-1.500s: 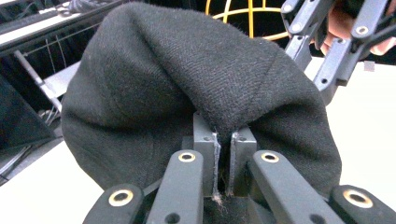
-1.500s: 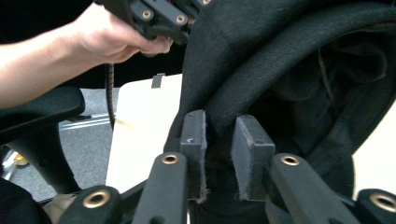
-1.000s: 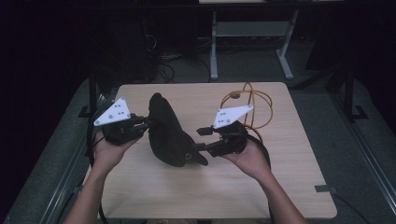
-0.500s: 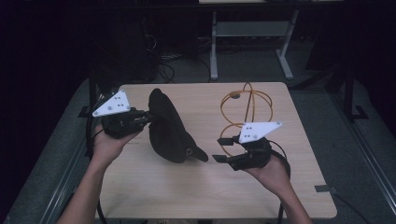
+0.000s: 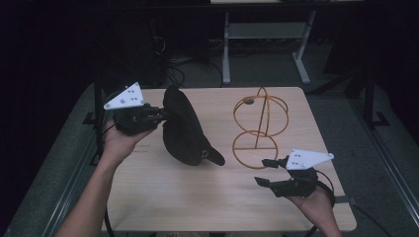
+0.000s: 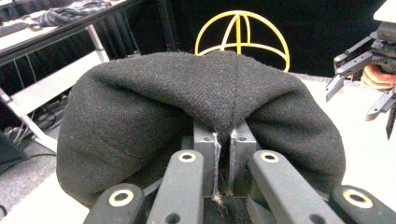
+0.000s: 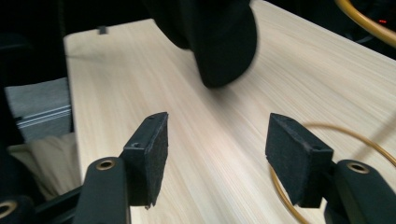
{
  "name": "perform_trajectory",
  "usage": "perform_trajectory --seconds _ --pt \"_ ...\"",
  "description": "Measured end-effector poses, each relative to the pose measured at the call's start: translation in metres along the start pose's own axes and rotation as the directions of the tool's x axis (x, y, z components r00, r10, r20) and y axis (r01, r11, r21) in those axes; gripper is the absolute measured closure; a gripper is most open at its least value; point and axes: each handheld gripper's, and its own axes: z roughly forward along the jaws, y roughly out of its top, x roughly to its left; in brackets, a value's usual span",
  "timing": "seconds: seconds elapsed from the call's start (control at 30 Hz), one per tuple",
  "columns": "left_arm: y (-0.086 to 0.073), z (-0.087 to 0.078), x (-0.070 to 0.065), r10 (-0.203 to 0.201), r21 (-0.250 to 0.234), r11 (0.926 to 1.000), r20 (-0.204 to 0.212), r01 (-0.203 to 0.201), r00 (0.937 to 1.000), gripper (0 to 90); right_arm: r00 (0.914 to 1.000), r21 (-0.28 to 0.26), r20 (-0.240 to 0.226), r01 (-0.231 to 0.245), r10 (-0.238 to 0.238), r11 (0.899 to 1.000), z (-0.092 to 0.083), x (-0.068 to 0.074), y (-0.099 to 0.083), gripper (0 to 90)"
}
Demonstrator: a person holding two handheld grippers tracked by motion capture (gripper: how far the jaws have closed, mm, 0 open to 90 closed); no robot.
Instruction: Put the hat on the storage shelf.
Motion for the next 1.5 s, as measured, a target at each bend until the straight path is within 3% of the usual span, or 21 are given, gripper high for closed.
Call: perform_trajectory --seconds 0.17,0.27,0.47,0.87,1.2,1.37,1.5 --pt "0.009 0.007 0.003 0.002 -0.003 1.0000 0.019 -0.002 0.9998 85.6 0.9968 0.026 0.071 -0.039 0.037 0.999 -0.011 -0.012 -0.020 34.4" --pt "0.014 0.012 0.005 -0.003 -0.009 1.0000 0.032 0.003 0.9995 85.6 0.9914 0.023 0.108 -0.077 0.074 0.997 -0.016 -0.022 -0.031 32.8" --pt "0.027 0.022 0.008 0.017 -0.003 0.9998 0.053 -0.017 0.9984 85.6 0.9793 0.035 0.179 -0.103 0.095 0.994 -0.019 -0.033 -0.043 30.0" --pt "0.059 0.047 0.016 0.053 0.002 0.9986 0.104 -0.053 0.9931 85.5 0.9575 0.011 0.252 -0.148 0.141 0.989 -0.029 -0.047 -0.058 28.6" --pt "0.093 0.082 0.024 0.076 0.026 0.9963 0.179 -0.081 0.9810 85.5 0.9434 -0.019 0.286 -0.169 0.168 0.985 -0.038 -0.055 -0.063 28.3" --pt "0.114 0.098 0.027 0.077 0.038 0.9954 0.218 -0.088 0.9728 85.6 0.9383 -0.033 0.295 -0.179 0.181 0.983 -0.041 -0.058 -0.065 28.2" --pt "0.133 0.115 0.029 0.067 0.055 0.9949 0.264 -0.084 0.9623 85.6 0.9337 -0.044 0.297 -0.195 0.199 0.980 -0.044 -0.059 -0.067 28.1"
